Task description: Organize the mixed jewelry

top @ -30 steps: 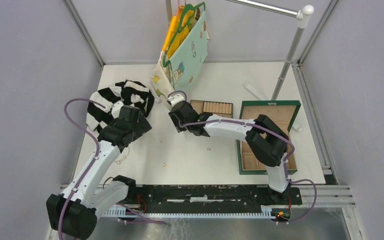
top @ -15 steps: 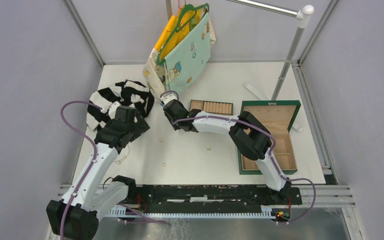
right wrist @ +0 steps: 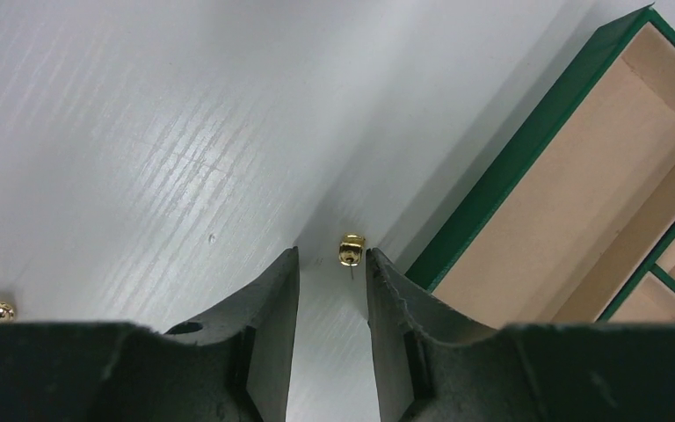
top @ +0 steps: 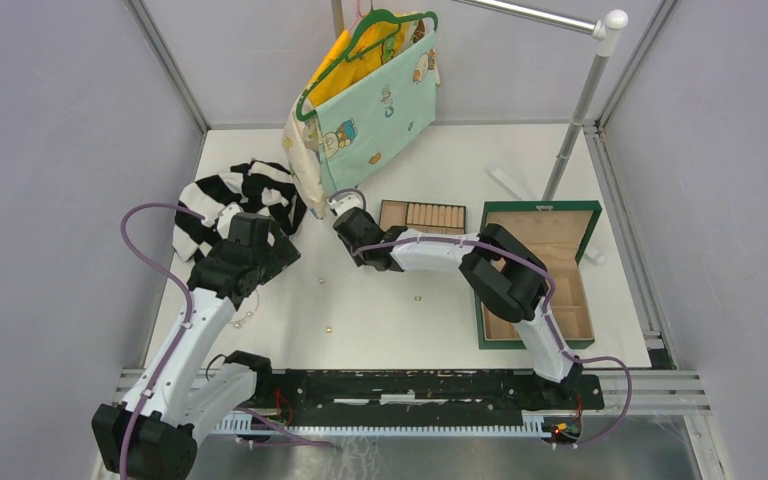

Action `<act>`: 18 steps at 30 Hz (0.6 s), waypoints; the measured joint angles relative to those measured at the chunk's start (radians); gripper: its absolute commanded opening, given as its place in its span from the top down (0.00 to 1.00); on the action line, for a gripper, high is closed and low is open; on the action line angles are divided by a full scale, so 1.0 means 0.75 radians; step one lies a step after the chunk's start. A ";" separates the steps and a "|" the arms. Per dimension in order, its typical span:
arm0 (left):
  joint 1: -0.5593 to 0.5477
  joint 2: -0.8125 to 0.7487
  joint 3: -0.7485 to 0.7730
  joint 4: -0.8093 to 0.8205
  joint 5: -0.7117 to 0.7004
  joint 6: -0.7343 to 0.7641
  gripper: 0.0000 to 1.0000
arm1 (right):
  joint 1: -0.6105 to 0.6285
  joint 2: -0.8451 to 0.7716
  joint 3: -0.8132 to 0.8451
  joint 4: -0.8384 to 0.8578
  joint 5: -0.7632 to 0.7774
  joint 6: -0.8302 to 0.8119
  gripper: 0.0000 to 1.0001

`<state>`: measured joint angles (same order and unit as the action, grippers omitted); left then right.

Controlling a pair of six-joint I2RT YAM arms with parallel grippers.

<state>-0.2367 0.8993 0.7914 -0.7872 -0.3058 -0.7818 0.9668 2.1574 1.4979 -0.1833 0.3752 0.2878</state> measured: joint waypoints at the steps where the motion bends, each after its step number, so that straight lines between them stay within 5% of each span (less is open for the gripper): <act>1: 0.000 -0.002 0.000 0.000 0.002 0.001 0.00 | 0.000 -0.001 -0.004 0.006 0.001 0.001 0.61; 18: 0.000 -0.013 -0.010 0.001 0.004 0.004 0.00 | -0.017 -0.001 0.002 0.008 0.007 0.004 0.65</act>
<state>-0.2367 0.8898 0.7841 -0.7868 -0.3031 -0.7792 0.9543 2.1571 1.4994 -0.1776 0.3805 0.2909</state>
